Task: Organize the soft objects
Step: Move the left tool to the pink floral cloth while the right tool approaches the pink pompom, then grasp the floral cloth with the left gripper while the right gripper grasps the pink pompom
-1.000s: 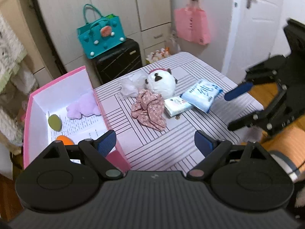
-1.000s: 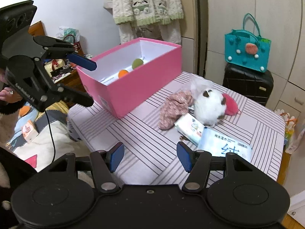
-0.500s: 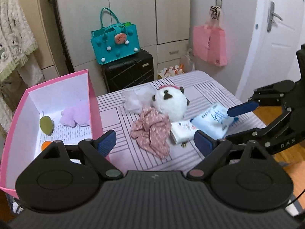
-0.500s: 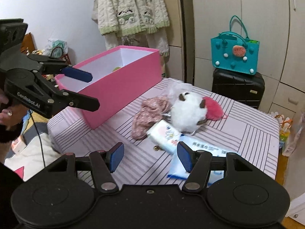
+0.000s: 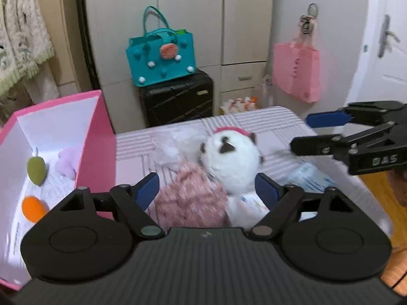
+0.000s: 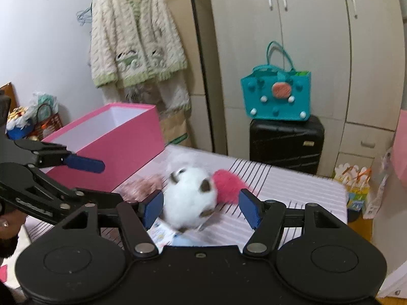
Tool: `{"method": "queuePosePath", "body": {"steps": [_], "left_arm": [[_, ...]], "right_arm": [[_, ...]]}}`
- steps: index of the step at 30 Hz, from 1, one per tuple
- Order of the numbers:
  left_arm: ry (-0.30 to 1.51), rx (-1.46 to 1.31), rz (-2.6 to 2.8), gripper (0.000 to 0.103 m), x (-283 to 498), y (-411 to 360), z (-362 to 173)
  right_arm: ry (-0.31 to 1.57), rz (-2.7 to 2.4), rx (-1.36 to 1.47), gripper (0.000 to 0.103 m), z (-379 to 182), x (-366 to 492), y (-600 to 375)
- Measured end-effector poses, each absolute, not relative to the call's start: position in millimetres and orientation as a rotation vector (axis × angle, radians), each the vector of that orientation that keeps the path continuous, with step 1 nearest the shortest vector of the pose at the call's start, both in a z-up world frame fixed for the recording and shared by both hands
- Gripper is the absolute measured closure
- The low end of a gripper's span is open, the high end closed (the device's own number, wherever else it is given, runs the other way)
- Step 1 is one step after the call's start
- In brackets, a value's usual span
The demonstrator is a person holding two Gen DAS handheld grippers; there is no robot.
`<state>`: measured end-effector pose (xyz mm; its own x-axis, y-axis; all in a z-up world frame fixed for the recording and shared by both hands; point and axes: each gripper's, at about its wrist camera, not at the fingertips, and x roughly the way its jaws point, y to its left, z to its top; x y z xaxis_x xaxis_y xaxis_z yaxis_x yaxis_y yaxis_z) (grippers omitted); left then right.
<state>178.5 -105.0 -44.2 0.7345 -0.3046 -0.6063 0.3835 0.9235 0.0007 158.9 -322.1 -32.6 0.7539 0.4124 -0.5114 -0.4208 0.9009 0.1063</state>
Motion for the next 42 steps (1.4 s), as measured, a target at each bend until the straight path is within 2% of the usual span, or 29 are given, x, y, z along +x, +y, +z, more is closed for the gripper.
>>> {"method": "queuePosePath", "body": {"steps": [1, 3, 4, 12, 18, 29, 37, 42], "left_arm": [[0.641, 0.135, -0.362, 0.024, 183, -107, -48], [0.672, 0.124, -0.353, 0.034, 192, -108, -56], [0.703, 0.115, -0.356, 0.036, 197, -107, -62], [0.774, -0.012, -0.342, 0.054, 207, -97, -87], [0.779, -0.04, -0.299, 0.054, 206, -89, -89], [0.791, -0.053, -0.256, 0.053, 208, -89, -97], [0.835, -0.028, -0.256, 0.05, 215, -94, -105], [0.846, -0.051, -0.245, 0.05, 217, -91, -107]], "right_arm": [[0.544, 0.445, -0.013, 0.033, -34, 162, -323], [0.52, 0.416, 0.007, 0.033, -36, 171, -327], [0.517, 0.409, 0.021, 0.033, -38, 177, -330], [0.624, 0.386, 0.069, 0.034, -59, 245, -345], [0.668, 0.429, 0.041, 0.047, -73, 275, -344], [0.818, 0.603, 0.08, 0.047, -98, 296, -329], [0.855, 0.665, 0.122, 0.047, -108, 305, -328], [0.824, 0.645, 0.137, 0.065, -106, 298, -331]]}}
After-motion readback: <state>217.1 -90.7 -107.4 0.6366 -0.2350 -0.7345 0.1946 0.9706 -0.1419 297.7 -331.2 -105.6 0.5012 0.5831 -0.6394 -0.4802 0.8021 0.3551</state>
